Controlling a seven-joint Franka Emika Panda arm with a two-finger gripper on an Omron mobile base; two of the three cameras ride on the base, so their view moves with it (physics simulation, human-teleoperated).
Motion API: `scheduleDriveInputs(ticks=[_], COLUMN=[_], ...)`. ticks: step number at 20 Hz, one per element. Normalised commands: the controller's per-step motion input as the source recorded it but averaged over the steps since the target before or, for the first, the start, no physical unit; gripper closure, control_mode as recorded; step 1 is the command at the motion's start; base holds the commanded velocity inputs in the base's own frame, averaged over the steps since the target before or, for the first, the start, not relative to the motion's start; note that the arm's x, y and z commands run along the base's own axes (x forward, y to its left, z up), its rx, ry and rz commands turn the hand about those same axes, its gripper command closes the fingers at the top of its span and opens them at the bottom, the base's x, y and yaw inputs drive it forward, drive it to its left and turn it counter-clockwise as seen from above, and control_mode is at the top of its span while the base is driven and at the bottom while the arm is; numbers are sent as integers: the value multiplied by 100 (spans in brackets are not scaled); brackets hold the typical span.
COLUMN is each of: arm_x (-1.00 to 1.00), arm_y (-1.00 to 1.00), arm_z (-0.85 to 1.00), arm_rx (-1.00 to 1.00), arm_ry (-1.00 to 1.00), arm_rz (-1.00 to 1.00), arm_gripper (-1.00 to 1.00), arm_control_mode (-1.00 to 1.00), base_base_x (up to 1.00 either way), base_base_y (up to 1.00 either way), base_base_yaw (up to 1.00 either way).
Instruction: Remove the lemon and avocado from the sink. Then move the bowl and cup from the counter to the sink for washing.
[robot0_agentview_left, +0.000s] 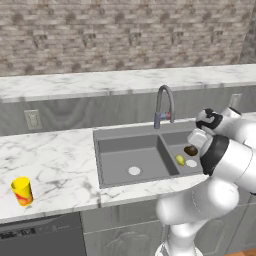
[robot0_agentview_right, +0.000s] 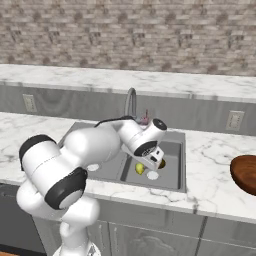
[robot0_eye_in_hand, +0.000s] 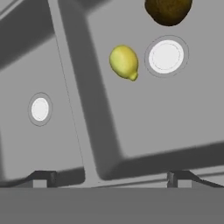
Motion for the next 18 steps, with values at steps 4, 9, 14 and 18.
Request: scheduleDriveInputs(ticks=[4, 9, 14, 18], arm_x=[16, 10, 3, 4], arm_y=[-1, -5, -5, -1], arm_z=[-13, -12, -11, -10], arm_rx=[0, -2, -1, 0], arm_ry=[0, 0, 0, 0], arm_rz=[-8, -8, -4, 0], arm_gripper=[-100, -100, -100, -100], arm_control_mode=[-100, -100, -100, -100], base_base_x=[0, 0, 0, 0], base_base_y=[0, 0, 0, 0], base_base_yaw=[0, 0, 0, 0])
